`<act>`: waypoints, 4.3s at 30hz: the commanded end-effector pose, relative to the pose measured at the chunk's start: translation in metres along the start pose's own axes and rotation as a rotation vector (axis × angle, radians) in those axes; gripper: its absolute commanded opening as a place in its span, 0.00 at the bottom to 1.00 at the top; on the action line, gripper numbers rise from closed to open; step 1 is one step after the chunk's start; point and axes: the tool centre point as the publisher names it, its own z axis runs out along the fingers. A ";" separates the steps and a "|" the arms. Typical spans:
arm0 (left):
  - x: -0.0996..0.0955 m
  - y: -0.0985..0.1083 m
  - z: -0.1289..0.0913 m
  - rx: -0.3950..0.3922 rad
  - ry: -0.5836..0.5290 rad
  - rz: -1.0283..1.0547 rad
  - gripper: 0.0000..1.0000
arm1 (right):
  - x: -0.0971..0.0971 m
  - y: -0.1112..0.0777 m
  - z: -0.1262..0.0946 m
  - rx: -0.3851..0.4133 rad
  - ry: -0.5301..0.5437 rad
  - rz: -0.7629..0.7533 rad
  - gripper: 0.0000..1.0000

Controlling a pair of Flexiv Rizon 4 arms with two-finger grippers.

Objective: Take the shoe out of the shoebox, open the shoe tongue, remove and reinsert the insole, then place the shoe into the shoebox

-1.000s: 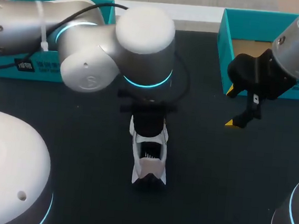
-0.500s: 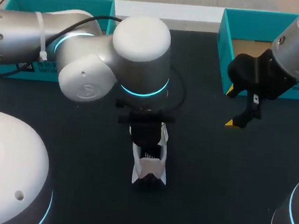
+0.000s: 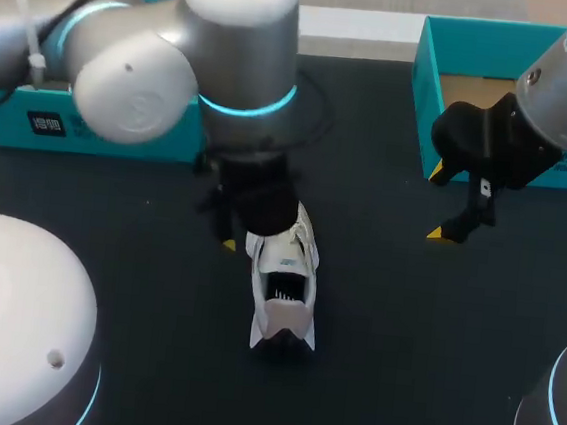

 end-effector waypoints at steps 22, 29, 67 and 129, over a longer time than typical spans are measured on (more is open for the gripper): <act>0.050 -0.043 0.009 0.000 -0.137 -0.880 1.00 | -0.001 0.001 0.002 0.003 0.001 0.000 1.00; 0.040 -0.062 0.011 0.052 -0.148 -0.947 1.00 | -0.001 0.001 0.002 0.003 0.001 0.000 1.00; 0.006 -0.113 0.127 -0.009 -0.032 -1.023 0.39 | -0.001 0.001 0.002 0.003 0.001 0.000 1.00; 0.067 0.140 -0.116 -0.025 0.016 -0.916 0.00 | -0.001 0.001 0.002 0.003 0.001 0.000 1.00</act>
